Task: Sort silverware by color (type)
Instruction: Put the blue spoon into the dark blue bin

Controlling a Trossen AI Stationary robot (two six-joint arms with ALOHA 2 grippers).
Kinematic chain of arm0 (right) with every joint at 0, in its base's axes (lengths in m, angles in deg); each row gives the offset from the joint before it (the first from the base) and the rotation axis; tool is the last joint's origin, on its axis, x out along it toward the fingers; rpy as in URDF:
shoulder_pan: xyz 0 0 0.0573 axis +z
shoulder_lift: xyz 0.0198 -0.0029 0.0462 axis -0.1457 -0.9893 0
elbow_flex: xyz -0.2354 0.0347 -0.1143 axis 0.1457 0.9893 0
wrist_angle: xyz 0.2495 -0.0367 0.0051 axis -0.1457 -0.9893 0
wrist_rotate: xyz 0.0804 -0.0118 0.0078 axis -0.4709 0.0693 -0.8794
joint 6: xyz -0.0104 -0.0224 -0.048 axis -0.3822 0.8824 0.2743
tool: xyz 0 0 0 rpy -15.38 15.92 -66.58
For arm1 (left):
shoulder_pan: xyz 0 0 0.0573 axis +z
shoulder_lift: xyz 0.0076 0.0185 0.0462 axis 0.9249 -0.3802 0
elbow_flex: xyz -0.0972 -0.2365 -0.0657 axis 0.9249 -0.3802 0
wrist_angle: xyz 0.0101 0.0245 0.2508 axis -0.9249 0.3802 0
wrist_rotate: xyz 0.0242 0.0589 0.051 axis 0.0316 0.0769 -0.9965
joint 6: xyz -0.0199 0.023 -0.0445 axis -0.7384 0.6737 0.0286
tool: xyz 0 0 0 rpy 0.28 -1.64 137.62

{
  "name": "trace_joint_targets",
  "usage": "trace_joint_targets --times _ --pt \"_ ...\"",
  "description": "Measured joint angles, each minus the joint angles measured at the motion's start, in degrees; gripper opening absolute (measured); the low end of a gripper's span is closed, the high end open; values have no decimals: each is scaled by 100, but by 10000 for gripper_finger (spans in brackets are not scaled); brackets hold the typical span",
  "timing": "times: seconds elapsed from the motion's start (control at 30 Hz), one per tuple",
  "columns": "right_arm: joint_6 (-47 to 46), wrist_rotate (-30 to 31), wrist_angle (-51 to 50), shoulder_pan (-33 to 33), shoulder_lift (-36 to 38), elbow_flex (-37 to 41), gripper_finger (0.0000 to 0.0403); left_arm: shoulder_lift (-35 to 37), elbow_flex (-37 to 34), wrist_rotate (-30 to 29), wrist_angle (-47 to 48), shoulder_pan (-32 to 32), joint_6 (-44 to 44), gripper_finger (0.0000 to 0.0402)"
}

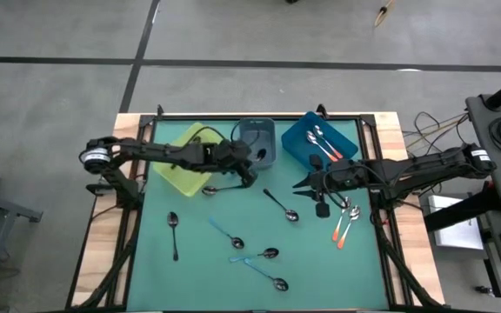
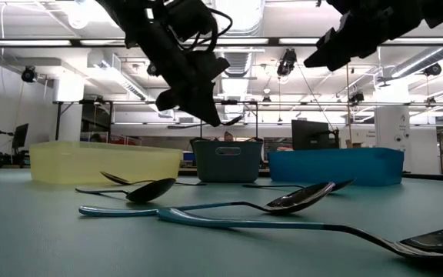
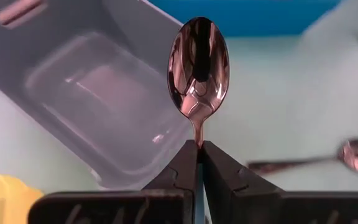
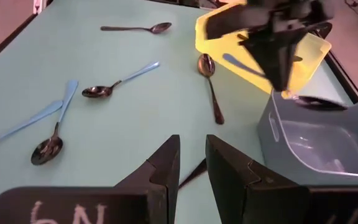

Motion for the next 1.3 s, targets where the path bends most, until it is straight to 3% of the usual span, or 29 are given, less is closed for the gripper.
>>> trace_joint_targets --times 0.57,1.3 --pt "-59 0 -354 0 123 2 68 -1 257 -50 -121 977 -144 0" --pt "-51 3 -361 -3 125 1 68 -219 264 15 -910 1053 -199 0"
